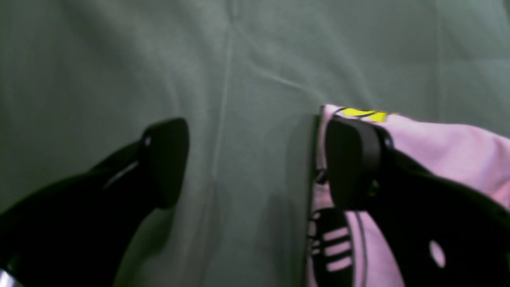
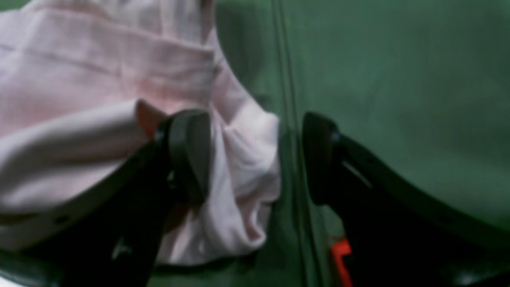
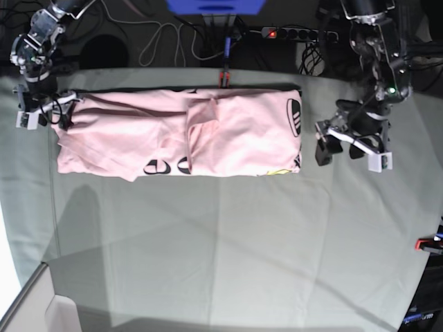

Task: Layout the t-shirt on the table in an organized manner, then fold the t-shirt properly

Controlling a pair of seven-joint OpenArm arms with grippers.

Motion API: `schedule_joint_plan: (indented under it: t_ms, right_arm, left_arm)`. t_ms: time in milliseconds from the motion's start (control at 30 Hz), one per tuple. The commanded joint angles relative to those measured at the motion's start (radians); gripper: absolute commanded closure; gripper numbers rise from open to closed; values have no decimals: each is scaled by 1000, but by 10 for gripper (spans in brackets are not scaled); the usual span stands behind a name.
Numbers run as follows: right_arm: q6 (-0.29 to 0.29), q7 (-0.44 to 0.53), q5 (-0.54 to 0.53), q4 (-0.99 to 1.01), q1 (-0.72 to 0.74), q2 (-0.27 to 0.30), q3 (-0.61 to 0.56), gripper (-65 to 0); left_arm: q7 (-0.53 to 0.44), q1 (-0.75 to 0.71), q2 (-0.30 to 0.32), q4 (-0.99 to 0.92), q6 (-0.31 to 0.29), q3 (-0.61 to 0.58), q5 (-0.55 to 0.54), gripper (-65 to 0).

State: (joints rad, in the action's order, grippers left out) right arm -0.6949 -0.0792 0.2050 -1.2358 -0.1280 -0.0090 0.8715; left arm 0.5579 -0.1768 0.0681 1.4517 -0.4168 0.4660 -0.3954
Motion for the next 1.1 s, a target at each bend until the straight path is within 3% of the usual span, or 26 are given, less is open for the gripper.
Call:
schedule_joint_plan:
  t_ms: [0, 200, 400, 500, 600, 800, 1067]
  right_arm:
    - [-3, 28, -16, -8, 3, 10, -22, -369]
    - [-3, 28, -16, 35, -22, 10, -116, -369]
    - [-3, 28, -16, 44, -20, 10, -120, -354]
    - [-3, 28, -16, 44, -20, 10, -137, -234]
    - [-3, 28, -16, 38, -20, 10, -139, -10]
    - [-3, 32, -26, -66, -49, -16, -133, 0]
    - [-3, 28, -101, -379, -126, -148, -153, 0]
  left_arm:
    - [-25, 10, 22, 13, -9, 3, -33, -516]
    - [-25, -8, 49, 14, -9, 3, -95, -516]
    - [-25, -17, 49, 13, -9, 3, -89, -516]
    - [-26, -26, 51, 14, -9, 3, -93, -516]
    - [-25, -28, 51, 14, -9, 3, -90, -516]
    - [-25, -48, 65, 22, -9, 37, -95, -516]
    - [-25, -82, 72, 24, -9, 133, -95, -516]
